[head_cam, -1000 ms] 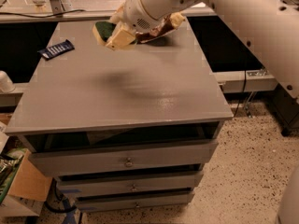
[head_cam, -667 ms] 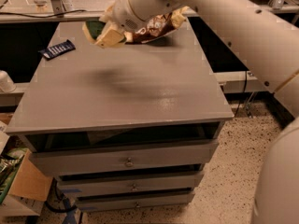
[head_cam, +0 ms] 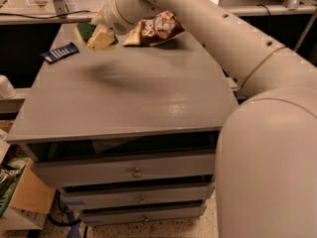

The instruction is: Move sponge near rxbar blueberry

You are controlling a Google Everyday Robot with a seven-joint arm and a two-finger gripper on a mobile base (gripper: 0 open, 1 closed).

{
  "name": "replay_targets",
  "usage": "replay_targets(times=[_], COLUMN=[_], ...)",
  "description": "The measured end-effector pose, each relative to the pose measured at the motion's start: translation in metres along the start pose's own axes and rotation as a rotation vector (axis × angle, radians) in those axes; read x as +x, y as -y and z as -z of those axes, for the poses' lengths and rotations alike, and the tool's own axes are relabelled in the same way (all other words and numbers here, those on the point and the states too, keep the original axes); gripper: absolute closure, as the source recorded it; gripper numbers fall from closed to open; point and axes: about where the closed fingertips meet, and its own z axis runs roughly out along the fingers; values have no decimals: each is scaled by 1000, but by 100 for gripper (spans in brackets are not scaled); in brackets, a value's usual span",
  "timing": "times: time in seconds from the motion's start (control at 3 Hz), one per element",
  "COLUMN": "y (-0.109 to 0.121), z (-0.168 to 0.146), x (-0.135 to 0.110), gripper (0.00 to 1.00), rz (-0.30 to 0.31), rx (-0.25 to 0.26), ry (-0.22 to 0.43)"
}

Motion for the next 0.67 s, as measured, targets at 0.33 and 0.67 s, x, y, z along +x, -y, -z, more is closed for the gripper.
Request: replay_targets(times=[0.33, 0.67], y=[10, 16], z=[-50, -87], x=[-7, -23], gripper=[100, 100], rz=[6, 19], rx=[-34, -56], ry=[4, 28])
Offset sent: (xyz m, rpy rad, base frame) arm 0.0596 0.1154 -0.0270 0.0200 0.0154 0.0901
